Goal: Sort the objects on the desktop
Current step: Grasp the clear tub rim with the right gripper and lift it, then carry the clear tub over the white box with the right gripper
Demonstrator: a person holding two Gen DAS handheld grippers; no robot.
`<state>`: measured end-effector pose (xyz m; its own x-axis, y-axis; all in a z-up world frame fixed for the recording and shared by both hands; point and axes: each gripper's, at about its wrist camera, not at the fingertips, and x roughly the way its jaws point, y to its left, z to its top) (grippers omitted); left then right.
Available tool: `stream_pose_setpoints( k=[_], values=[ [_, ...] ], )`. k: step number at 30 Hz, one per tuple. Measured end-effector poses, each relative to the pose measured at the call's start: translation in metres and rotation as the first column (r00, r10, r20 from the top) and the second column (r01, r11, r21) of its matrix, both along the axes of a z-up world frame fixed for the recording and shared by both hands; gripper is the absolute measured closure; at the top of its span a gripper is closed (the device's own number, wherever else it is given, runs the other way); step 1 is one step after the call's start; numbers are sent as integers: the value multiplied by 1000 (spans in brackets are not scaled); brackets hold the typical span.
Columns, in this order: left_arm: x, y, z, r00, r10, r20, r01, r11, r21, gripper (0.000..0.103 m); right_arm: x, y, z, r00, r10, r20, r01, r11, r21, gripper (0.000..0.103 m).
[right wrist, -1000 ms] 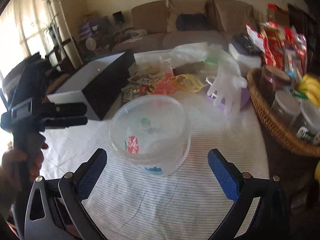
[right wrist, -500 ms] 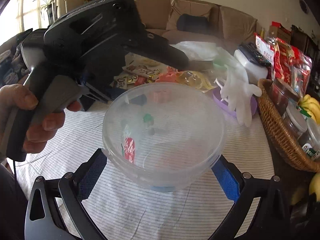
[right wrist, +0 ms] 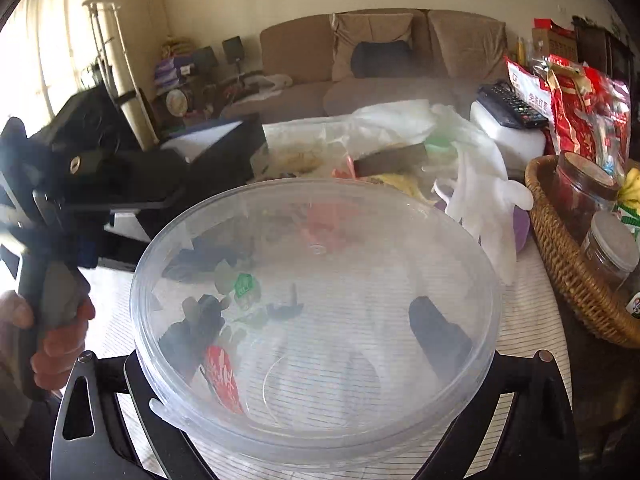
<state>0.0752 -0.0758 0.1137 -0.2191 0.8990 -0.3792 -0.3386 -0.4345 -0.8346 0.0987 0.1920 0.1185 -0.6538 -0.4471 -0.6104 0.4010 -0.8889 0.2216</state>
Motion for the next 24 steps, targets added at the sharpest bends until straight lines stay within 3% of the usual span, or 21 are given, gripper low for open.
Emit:
stream_pose_setpoints(
  k=[2, 4, 8, 11, 13, 17, 20, 24],
  values=[
    [17, -16, 7, 998, 54, -36, -54, 998, 17, 0, -3, 16, 24, 1000, 8, 16, -6, 993, -119, 5],
    [34, -19, 15, 994, 58, -92, -60, 998, -18, 0, -9, 33, 50, 999, 19, 44, -6, 965, -262, 5],
    [60, 4, 34, 969, -38, -244, 26, 998, -55, 0, -20, 50, 111, 998, 56, 40, -36, 919, -392, 5],
    [68, 20, 39, 963, -117, -243, 135, 989, 57, 0, -17, 37, 145, 994, 107, 15, -94, 928, -360, 5],
    [72, 21, 46, 956, -113, -271, 149, 982, 118, 0, -15, 23, 155, 991, 133, 19, -119, 934, -338, 5],
    [75, 10, 66, 935, -38, -352, 81, 991, 109, 1, -17, -11, 159, 986, 161, 44, -142, 945, -294, 5],
    [71, -12, 76, 918, 54, -393, -27, 997, 73, 1, -28, -43, 158, 977, 207, 44, -189, 948, -258, 5],
    [55, -45, 88, 896, 136, -423, -132, 990, 38, 4, -48, -98, 162, 960, 277, 33, -264, 940, -214, 5]
  ],
)
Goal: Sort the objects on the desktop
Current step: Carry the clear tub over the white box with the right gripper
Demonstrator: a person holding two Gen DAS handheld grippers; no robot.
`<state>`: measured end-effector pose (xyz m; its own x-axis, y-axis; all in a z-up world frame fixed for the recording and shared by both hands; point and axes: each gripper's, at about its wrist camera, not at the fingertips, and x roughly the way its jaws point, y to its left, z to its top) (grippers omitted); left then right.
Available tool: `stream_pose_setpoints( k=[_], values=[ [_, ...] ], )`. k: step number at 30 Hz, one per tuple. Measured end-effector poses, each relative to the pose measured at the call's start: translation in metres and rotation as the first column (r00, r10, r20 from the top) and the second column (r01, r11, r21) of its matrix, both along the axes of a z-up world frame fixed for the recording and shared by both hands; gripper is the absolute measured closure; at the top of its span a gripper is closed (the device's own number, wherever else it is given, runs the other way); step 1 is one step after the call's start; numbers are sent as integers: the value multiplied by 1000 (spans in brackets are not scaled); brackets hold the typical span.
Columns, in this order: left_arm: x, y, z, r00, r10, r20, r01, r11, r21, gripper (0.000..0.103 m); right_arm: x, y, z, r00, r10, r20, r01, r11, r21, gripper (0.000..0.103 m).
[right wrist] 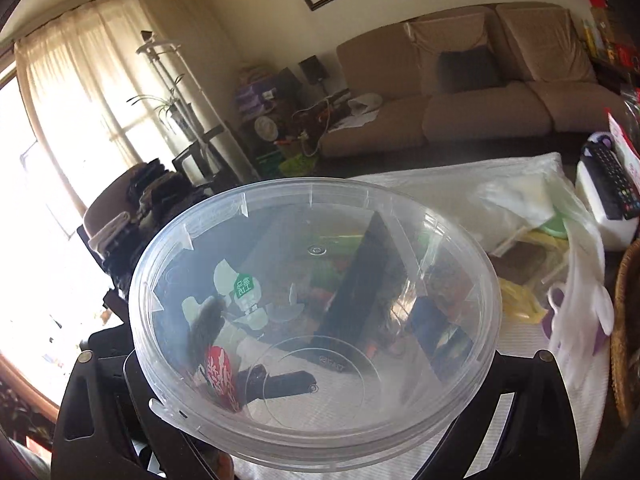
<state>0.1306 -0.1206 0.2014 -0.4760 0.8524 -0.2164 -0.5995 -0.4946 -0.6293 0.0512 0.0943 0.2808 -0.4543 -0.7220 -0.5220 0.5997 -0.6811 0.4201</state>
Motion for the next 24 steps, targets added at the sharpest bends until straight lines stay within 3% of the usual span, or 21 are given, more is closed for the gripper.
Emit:
stream_pose_setpoints(
  k=[4, 7, 14, 20, 24],
  values=[
    [-26, -42, 11, 992, 127, 15, -126, 991, -49, 10, -30, -60, 8, 996, 80, -34, -78, 996, 41, 5],
    [-49, -79, 17, 972, 234, 29, -232, 970, -66, 18, -56, -104, 10, 989, 140, -39, -137, 989, 56, 5],
    [-99, -144, 17, 897, 436, 71, -425, 896, -129, 28, -117, -195, -11, 974, 226, -4, -225, 972, 66, 5],
    [-126, -196, -9, 848, 505, 164, -492, 863, -111, 28, -172, -245, -46, 964, 252, 81, -256, 966, 45, 5],
    [-129, -221, -33, 785, 567, 250, -549, 823, -145, 28, -202, -262, -70, 971, 226, 75, -233, 966, 110, 5]
  ],
)
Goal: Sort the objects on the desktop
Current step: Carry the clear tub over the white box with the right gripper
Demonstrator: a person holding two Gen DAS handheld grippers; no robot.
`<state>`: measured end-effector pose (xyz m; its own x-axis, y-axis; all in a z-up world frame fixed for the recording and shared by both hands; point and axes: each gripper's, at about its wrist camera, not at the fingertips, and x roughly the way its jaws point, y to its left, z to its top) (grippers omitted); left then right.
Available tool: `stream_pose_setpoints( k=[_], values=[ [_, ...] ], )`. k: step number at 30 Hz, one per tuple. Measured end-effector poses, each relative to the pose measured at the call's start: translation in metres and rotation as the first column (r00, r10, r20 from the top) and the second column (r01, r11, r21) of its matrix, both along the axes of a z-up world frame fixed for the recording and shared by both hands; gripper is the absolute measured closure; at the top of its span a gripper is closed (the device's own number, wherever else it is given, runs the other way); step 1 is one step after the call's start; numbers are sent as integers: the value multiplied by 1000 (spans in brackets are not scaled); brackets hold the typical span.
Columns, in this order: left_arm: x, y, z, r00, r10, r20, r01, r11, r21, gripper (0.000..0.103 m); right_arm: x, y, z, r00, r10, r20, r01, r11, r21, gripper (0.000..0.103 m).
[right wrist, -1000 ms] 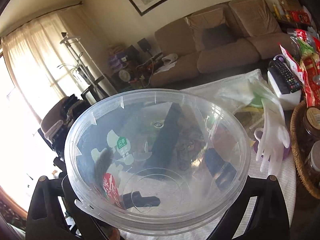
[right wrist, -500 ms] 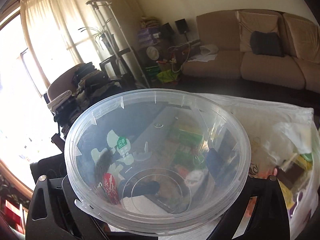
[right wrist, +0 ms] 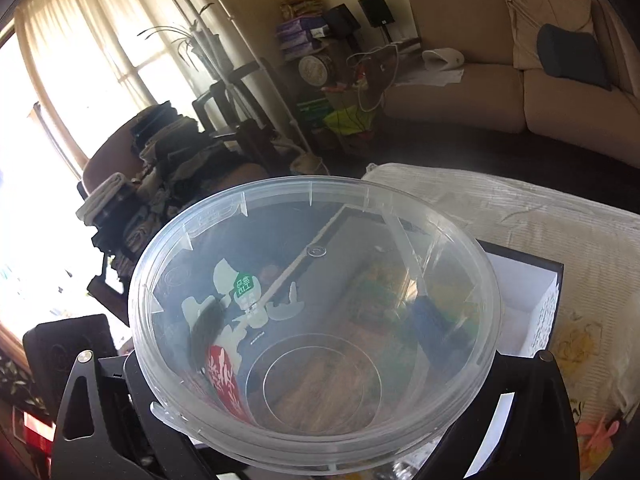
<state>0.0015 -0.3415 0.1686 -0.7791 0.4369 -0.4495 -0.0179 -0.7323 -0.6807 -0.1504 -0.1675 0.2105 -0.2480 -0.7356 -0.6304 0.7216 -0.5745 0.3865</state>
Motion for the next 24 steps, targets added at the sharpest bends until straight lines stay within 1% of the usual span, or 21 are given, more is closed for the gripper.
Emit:
stream_pose_setpoints(
  k=[2, 4, 6, 8, 11, 13, 14, 17, 18, 20, 22, 23, 24],
  values=[
    [-4, -9, -14, 998, 24, 66, -26, 999, 34, 28, -14, -4, -16, 999, -25, -34, 27, 997, 69, 5],
    [-7, -13, -22, 994, 28, 105, -35, 998, 60, 28, -32, -6, -33, 997, -59, -50, 66, 988, 139, 5],
    [-9, -15, -29, 990, 33, 134, -42, 997, 62, 28, -48, -5, -51, 994, -90, -58, 101, 971, 215, 5],
    [-13, -11, -33, 987, 26, 158, -35, 998, 56, 28, -65, -8, -67, 992, -114, -58, 126, 946, 299, 5],
    [-13, -6, -32, 987, 12, 160, -18, 999, 35, 28, -80, -12, -88, 994, -108, -29, 110, 909, 403, 5],
    [-12, -4, -29, 987, 6, 162, -11, 1000, 26, 28, -87, -18, -100, 997, -73, 19, 57, 885, 462, 5],
    [-12, -4, -29, 986, 5, 164, -9, 1000, 27, 28, -90, -20, -104, 997, -59, 44, 31, 880, 474, 5],
    [-12, -6, -30, 985, 5, 172, -11, 999, 30, 28, -95, -16, -115, 988, -72, 136, 2, 889, 459, 5],
    [-12, -7, -31, 984, 7, 178, -12, 999, 30, 28, -94, -16, -115, 990, -81, 118, 16, 884, 467, 5],
    [-12, -7, -32, 983, 7, 183, -12, 1000, 24, 28, -93, -13, -113, 990, -104, 96, 49, 890, 454, 5],
    [-12, -4, -31, 983, 6, 185, -7, 1000, 9, 28, -91, -10, -111, 992, -116, 51, 80, 887, 456, 5],
    [-11, -3, -30, 983, 5, 184, -5, 1000, 1, 28, -87, -13, -110, 994, -107, 16, 86, 872, 482, 5],
    [-11, -2, -29, 983, 5, 183, -4, 1000, -5, 28, -83, -16, -112, 994, -102, -34, 105, 848, 520, 5]
  ],
)
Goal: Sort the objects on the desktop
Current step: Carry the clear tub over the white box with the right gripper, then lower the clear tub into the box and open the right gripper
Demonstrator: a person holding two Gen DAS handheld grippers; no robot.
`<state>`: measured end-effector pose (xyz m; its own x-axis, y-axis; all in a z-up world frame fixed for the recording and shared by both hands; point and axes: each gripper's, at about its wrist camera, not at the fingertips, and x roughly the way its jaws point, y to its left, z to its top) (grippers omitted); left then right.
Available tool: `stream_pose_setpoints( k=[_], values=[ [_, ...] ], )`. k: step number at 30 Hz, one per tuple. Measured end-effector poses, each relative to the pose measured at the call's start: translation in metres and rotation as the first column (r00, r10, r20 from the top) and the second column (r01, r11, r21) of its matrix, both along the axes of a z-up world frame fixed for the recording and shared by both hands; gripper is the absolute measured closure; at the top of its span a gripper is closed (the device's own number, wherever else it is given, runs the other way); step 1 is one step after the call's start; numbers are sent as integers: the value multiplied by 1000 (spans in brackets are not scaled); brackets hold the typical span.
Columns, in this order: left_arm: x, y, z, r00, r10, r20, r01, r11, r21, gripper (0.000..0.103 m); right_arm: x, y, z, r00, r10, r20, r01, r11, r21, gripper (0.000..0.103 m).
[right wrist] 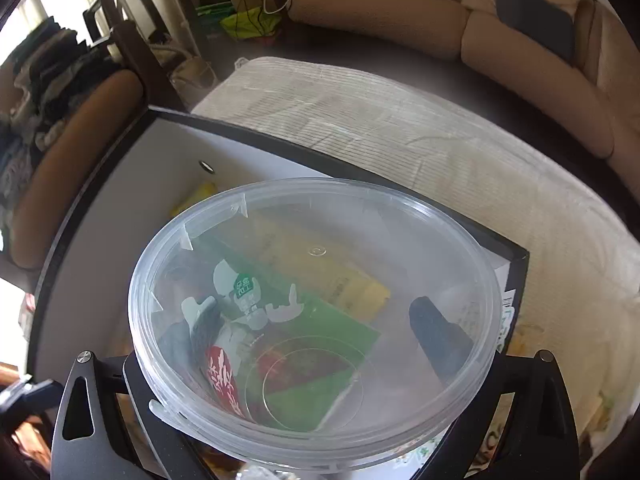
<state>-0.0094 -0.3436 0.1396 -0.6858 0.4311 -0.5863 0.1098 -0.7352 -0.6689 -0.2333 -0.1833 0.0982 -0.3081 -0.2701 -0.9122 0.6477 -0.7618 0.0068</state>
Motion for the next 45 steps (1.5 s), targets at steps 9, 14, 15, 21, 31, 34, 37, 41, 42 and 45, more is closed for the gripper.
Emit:
stream_pose_setpoints(
  k=[9, 14, 15, 21, 31, 34, 37, 41, 42, 45],
  values=[
    [3, -1, 5, 1000, -2, -4, 2, 1000, 2, 26, 17, -29, -5, 985, 175, -9, -166, 950, 265, 5],
    [4, -4, 6, 1000, 3, -8, -3, 1000, 1, 26, 24, -53, -28, 960, 277, 48, -270, 863, 426, 5],
    [4, -4, 6, 1000, 4, -8, -4, 1000, 1, 26, 23, -54, -28, 960, 278, 22, -260, 863, 433, 5],
    [3, -4, 5, 1000, 0, -5, 0, 1000, 4, 26, 22, -42, -19, 955, 264, -137, -207, 920, 332, 4],
    [4, -3, 6, 1000, -3, -5, 3, 1000, 11, 26, 41, -26, -6, 946, 281, -159, -214, 915, 342, 4],
    [5, -3, 7, 1000, 3, -5, -3, 1000, 11, 26, 37, -19, 9, 961, 228, -157, -176, 940, 292, 4],
    [5, -4, 6, 1000, 6, -1, -6, 1000, 17, 26, 40, -11, 18, 978, 163, -128, -124, 956, 267, 3],
    [5, -5, 6, 1000, 9, 3, -9, 1000, 17, 26, 35, 0, 22, 989, 106, -103, -79, 968, 237, 3],
    [5, -4, 6, 1000, 8, 3, -9, 1000, 17, 26, 30, 2, 24, 992, 89, -89, -68, 974, 215, 3],
    [5, -4, 6, 1000, 11, 2, -11, 1000, 19, 26, 27, 11, 36, 995, 36, -88, -24, 990, 139, 4]
  ],
)
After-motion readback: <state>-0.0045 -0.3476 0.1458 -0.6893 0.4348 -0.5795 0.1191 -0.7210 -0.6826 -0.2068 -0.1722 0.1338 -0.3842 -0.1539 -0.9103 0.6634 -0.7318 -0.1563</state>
